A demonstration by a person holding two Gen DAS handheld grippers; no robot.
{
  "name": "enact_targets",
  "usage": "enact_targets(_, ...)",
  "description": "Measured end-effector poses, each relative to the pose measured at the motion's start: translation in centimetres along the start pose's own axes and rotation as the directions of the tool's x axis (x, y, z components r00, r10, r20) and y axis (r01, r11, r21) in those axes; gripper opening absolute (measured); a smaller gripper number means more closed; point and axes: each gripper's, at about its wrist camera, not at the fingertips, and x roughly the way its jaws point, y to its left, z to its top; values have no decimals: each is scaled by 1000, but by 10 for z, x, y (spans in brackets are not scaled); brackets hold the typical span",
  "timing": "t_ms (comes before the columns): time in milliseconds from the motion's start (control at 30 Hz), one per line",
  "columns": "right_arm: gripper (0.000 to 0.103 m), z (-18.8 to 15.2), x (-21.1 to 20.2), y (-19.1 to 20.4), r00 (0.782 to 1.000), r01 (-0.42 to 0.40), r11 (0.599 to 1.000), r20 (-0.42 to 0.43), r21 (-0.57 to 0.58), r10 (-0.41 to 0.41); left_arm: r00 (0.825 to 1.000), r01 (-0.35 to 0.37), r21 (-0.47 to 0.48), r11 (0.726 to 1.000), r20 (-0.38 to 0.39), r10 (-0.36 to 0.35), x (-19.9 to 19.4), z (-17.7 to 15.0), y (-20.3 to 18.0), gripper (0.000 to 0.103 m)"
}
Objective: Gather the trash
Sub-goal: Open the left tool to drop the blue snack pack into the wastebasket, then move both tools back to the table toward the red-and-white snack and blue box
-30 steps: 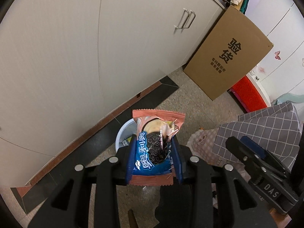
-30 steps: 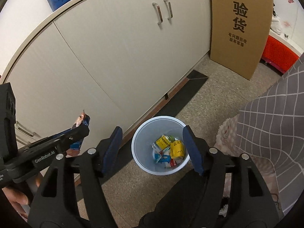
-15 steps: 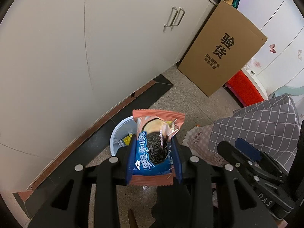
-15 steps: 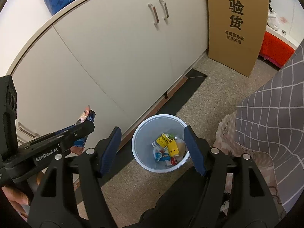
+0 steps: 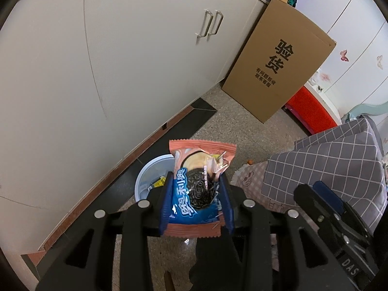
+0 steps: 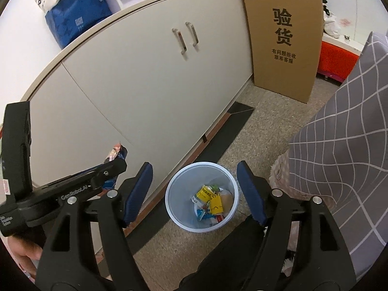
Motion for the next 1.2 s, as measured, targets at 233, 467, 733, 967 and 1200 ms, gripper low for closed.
enact_targets(233,71,-3,-5,-7,1000,0,1000,-4,15,0,1000,-28,-52,998,-9,28,-2,1,4,71)
enact_targets(467,71,-4,-23,-9,1000,-9,1000,16,21,9,999,-38,-23,999,-2,38,-16,-7,-4,71)
enact_targets(733,72,2,-75,-16,994,-38,999,100,23,35,997,-18,17,1000,74,17,-60,-10,-32,71)
enact_targets(967,73,6,-136,-26,977,-71,997,205,15,67,984,11,73,997,175,-24,-111,-14,-77,73)
enact_targets(1200,79,9,-200,-66,951,-54,997,306,54,35,968,35,148,988,242,-71,-146,-26,-135,77)
